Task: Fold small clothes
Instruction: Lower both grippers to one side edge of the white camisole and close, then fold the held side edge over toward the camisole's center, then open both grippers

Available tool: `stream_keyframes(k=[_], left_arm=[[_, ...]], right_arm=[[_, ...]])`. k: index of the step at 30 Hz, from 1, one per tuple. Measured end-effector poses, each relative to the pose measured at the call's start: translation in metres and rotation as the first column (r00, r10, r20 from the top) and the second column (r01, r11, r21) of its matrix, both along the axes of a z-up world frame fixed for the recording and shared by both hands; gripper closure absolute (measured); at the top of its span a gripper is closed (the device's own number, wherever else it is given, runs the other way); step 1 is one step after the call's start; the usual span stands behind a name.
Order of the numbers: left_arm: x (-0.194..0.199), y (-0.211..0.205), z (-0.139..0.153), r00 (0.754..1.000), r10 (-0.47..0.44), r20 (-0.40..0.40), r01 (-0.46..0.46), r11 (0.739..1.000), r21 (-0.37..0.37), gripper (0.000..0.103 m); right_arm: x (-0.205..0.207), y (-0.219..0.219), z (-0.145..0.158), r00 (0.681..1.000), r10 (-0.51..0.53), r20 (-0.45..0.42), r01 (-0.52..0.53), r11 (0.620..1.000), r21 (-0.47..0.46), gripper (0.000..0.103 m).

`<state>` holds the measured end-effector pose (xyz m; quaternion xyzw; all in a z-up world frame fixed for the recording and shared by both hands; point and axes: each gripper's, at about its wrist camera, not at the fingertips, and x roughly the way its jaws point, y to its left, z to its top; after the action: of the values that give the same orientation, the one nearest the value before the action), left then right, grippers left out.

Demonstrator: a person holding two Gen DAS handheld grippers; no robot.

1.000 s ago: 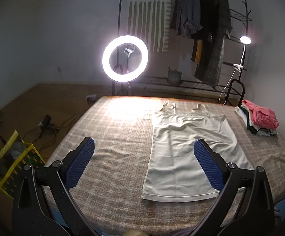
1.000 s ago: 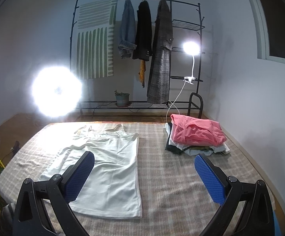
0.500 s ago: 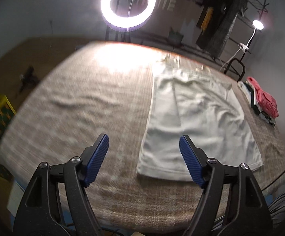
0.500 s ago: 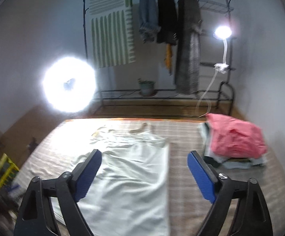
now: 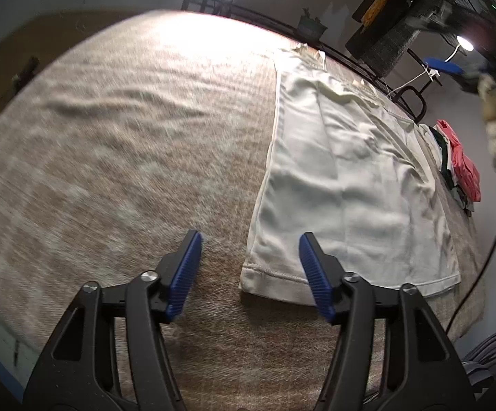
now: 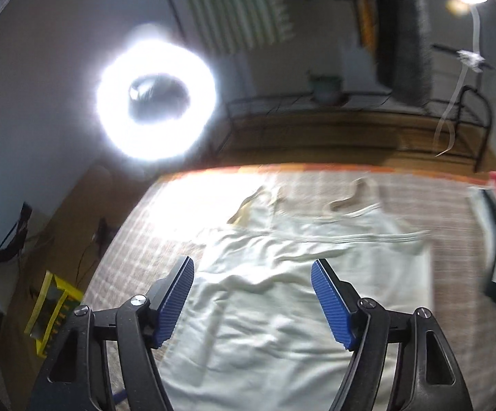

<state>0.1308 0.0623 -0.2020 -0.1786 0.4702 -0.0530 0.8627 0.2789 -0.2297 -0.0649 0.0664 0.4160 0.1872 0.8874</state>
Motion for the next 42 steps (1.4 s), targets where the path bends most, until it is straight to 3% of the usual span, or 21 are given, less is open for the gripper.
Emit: stream_keyframes(k=[4,9,11,15,23,31,33,35,37,42], left_arm=[[0.003,0.0,0.0,1.0,-0.007,0.022,0.007,1.0,0.001,0.049],[0.009,0.001,-0.003,0.999,-0.024,0.02,0.025,0.999,-0.036,0.088],[0.01,0.002,-0.005,0.999,-0.031,0.017,0.032,0.997,-0.067,0.094],[0.011,0.002,-0.004,0.999,-0.04,0.031,0.043,0.995,-0.088,0.099],[0.01,0.006,0.002,0.997,-0.045,0.056,0.052,0.99,-0.13,0.102],[0.009,-0.011,0.016,0.99,-0.09,0.106,0.101,0.989,-0.105,0.103],[0.009,-0.016,0.019,0.988,-0.102,0.113,0.113,0.989,-0.094,0.103],[0.01,-0.022,0.023,0.986,-0.116,0.119,0.127,0.989,-0.082,0.103],[0.008,-0.027,0.028,0.982,-0.136,0.132,0.146,0.987,-0.065,0.103],[0.006,-0.043,0.043,0.968,-0.193,0.162,0.199,0.98,-0.023,0.103]], right_arm=[[0.03,0.047,-0.028,0.995,0.067,-0.078,-0.07,0.997,-0.034,0.035],[0.062,0.096,-0.06,0.978,0.123,-0.165,-0.134,0.989,-0.058,0.041],[0.075,0.112,-0.073,0.972,0.127,-0.197,-0.143,0.988,-0.065,0.047],[0.093,0.14,-0.096,0.957,0.139,-0.253,-0.171,0.98,-0.106,0.054],[0.116,0.173,-0.128,0.953,0.121,-0.278,-0.197,0.944,-0.266,0.061],[0.124,0.193,-0.154,0.946,0.118,-0.3,-0.235,0.891,-0.389,0.068],[0.122,0.196,-0.154,0.951,0.133,-0.28,-0.243,0.881,-0.407,0.073],[0.121,0.195,-0.152,0.955,0.132,-0.266,-0.24,0.871,-0.428,0.094],[0.123,0.189,-0.149,0.952,0.132,-0.277,-0.24,0.884,-0.401,0.101],[0.122,0.15,-0.124,0.961,0.132,-0.242,-0.203,0.932,-0.3,0.103]])
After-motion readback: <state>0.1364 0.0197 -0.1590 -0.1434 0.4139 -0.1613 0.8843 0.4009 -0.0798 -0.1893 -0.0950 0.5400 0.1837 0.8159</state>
